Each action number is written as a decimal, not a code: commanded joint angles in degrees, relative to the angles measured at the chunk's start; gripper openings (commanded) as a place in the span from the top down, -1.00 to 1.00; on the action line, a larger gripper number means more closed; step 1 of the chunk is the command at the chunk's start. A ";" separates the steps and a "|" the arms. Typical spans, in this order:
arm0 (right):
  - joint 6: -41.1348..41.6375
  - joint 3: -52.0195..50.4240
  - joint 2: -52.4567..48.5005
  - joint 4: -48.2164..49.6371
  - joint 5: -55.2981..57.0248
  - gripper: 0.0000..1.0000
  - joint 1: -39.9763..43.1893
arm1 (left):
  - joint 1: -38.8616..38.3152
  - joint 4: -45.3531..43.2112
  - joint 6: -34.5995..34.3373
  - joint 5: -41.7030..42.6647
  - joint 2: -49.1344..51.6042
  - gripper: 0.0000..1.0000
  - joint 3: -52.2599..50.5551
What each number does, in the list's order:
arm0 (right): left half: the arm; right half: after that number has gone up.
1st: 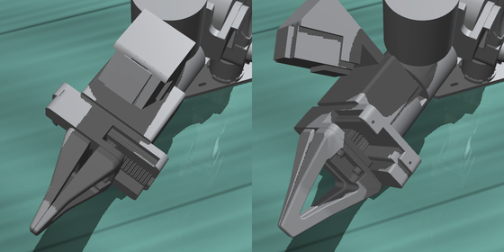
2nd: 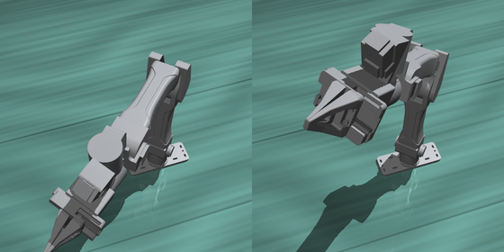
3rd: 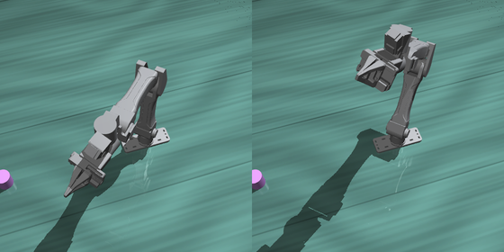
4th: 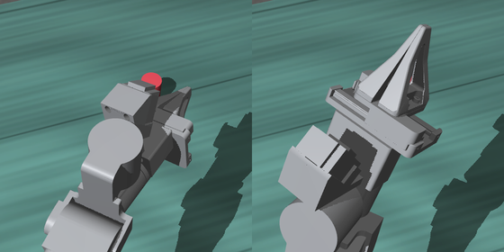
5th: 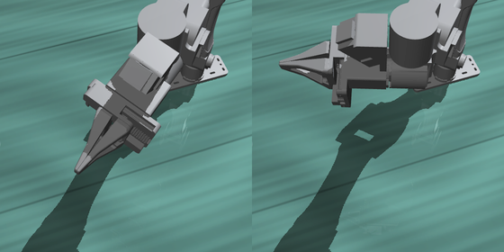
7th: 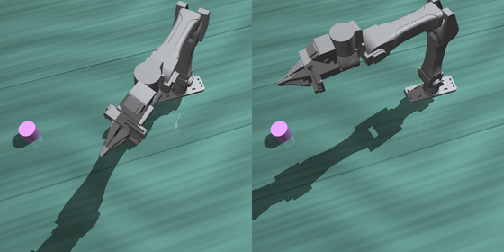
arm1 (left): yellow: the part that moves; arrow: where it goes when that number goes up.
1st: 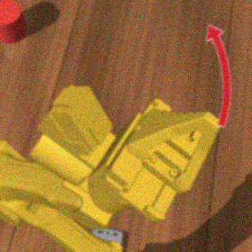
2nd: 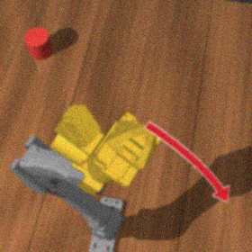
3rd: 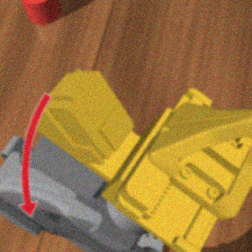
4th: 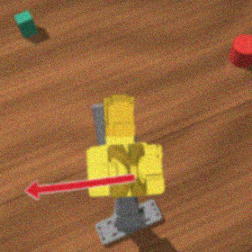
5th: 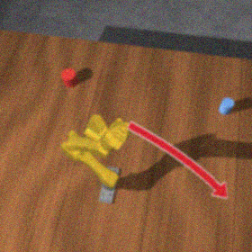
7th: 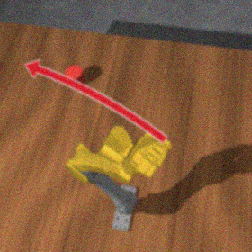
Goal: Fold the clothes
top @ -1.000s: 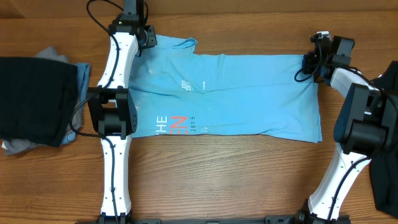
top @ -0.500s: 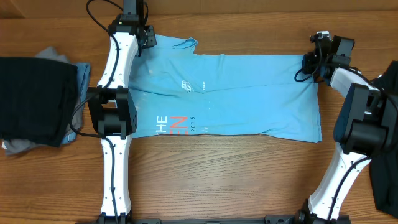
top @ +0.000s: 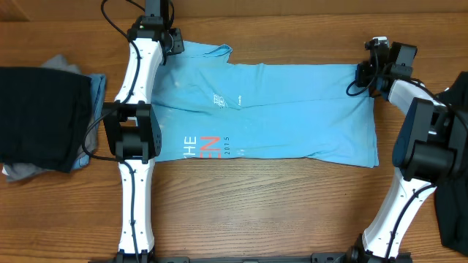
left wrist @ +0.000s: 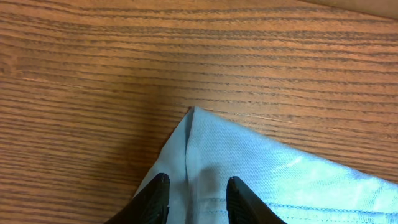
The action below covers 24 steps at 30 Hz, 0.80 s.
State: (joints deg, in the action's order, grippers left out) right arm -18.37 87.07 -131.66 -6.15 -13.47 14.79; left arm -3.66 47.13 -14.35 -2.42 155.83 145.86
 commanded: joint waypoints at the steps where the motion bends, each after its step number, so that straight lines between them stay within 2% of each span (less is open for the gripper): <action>1: 0.15 0.76 -0.81 -0.09 1.40 0.92 -0.02 | -0.68 -0.57 1.46 0.15 1.40 0.31 -0.79; 24: 0.15 0.76 -0.81 0.09 1.42 0.92 -0.02 | -0.96 -3.72 1.53 0.11 1.11 0.39 -1.51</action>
State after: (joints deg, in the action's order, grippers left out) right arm -18.24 87.07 -131.66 -6.07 -13.26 14.79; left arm -4.21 43.68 -14.33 -2.39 156.57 143.70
